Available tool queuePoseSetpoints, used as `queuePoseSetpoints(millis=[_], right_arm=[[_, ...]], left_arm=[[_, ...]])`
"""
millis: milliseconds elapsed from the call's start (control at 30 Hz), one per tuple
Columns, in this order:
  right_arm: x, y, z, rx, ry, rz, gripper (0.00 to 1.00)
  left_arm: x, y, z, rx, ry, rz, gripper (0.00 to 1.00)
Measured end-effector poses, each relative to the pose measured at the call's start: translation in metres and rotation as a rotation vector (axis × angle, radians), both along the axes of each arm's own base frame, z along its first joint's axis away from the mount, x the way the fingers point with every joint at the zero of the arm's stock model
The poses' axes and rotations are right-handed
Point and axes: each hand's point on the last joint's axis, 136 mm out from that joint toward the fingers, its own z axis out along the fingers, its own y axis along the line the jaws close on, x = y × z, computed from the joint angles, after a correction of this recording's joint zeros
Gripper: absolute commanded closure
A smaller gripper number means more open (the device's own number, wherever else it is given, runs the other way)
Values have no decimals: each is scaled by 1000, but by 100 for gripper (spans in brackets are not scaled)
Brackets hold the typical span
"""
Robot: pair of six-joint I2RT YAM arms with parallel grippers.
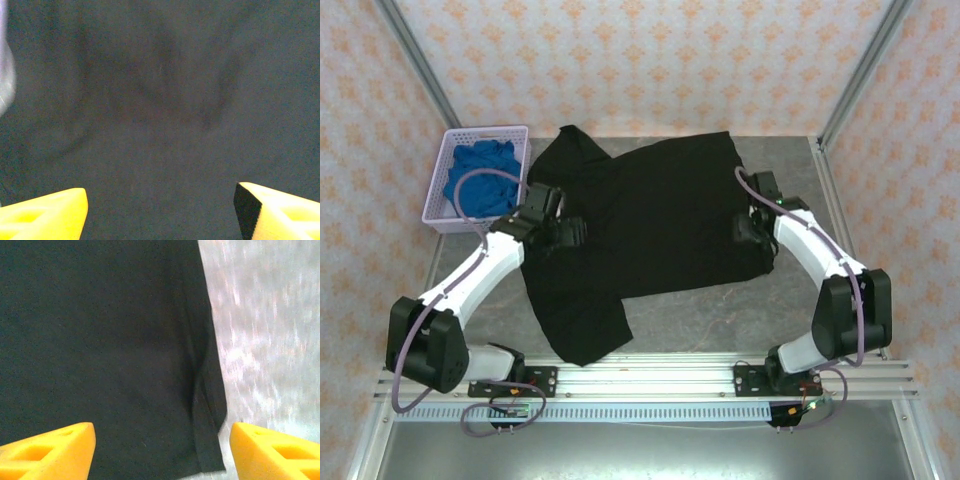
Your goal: Fold the inside-out t-shirt
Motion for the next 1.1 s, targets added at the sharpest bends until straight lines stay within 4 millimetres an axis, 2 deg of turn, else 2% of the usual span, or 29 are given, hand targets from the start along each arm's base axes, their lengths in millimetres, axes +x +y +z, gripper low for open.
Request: queuePoseSetpoints(millis=[100, 200, 400, 500, 633, 733, 833, 933, 1100], right_arm=[[-15, -14, -19, -14, 41, -83, 32], [-12, -21, -27, -19, 33, -136, 35], [-8, -38, -52, -69, 76, -214, 56], [-10, -47, -58, -83, 96, -242, 65], [-13, -64, -62, -94, 112, -292, 70], [-15, -77, -67, -112, 131, -326, 74], [-14, -82, -67, -114, 138, -342, 73], [-13, -78, -60, -83, 120, -342, 66], [-22, -62, -29, 21, 20, -342, 52]], left_arm=[[-22, -5, -37, -25, 111, 15, 22], [-29, -6, -59, -28, 173, 32, 21], [-24, -7, -74, -36, 181, 51, 21], [-25, -6, -85, -34, 194, 57, 21], [-30, -1, -102, -27, 232, 73, 21], [-25, 2, -103, -31, 220, 83, 22], [-22, 1, -104, -34, 211, 83, 22], [-18, -1, -103, -43, 198, 80, 22], [-17, -2, -103, -47, 194, 78, 22]])
